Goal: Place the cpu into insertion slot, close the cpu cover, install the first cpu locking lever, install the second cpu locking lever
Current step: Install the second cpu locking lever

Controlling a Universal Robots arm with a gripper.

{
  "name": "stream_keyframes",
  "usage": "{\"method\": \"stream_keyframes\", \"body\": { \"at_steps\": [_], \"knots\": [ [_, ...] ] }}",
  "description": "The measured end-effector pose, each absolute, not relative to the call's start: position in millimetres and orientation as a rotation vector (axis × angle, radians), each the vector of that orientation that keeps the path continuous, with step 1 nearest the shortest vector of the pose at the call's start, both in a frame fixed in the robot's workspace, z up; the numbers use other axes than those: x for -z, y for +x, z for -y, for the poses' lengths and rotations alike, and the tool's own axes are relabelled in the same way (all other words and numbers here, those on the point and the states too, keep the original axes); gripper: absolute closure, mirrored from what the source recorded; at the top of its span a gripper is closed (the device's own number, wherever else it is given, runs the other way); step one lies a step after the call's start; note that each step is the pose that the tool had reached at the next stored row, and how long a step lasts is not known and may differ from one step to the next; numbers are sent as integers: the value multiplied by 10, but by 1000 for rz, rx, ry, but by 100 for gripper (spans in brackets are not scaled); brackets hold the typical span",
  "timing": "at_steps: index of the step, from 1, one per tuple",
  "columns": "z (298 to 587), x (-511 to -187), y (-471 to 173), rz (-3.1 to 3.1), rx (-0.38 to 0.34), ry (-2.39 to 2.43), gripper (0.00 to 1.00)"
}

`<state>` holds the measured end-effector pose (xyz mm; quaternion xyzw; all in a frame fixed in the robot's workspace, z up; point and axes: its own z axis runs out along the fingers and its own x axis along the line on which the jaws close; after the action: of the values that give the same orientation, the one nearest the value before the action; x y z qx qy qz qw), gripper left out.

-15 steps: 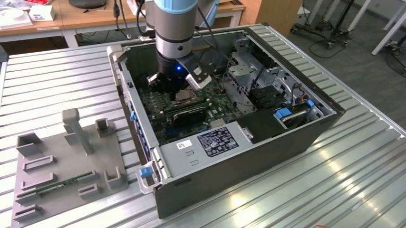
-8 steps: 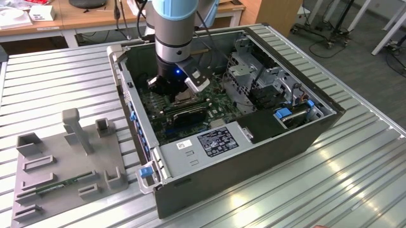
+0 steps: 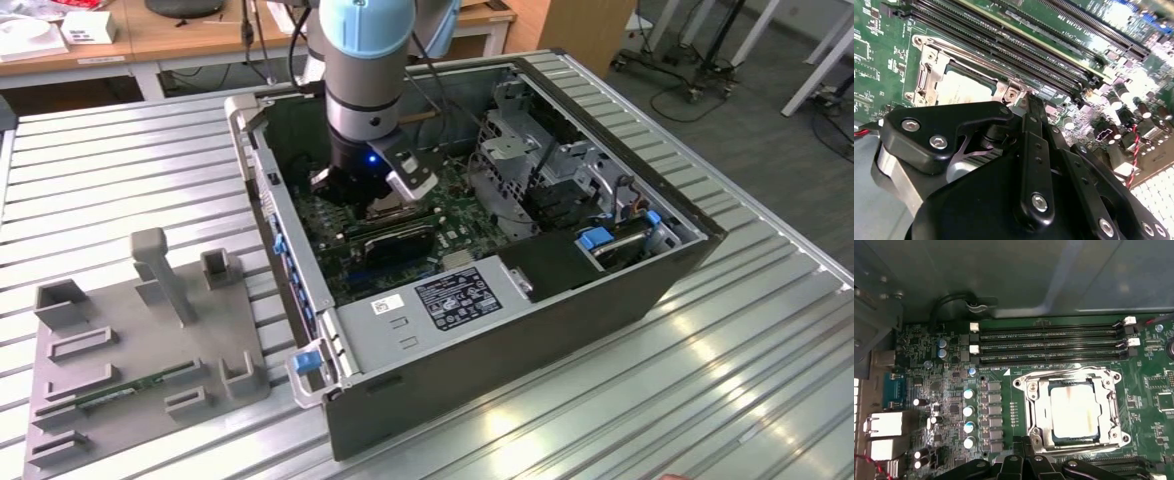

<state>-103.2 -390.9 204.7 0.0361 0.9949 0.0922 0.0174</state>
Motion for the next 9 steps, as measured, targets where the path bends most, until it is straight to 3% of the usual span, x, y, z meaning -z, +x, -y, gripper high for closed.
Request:
{"method": "stream_keyframes", "body": {
  "at_steps": [9],
  "knots": [
    [3901,-1953,-1033,-3090,-300,113,89]
  ]
}}
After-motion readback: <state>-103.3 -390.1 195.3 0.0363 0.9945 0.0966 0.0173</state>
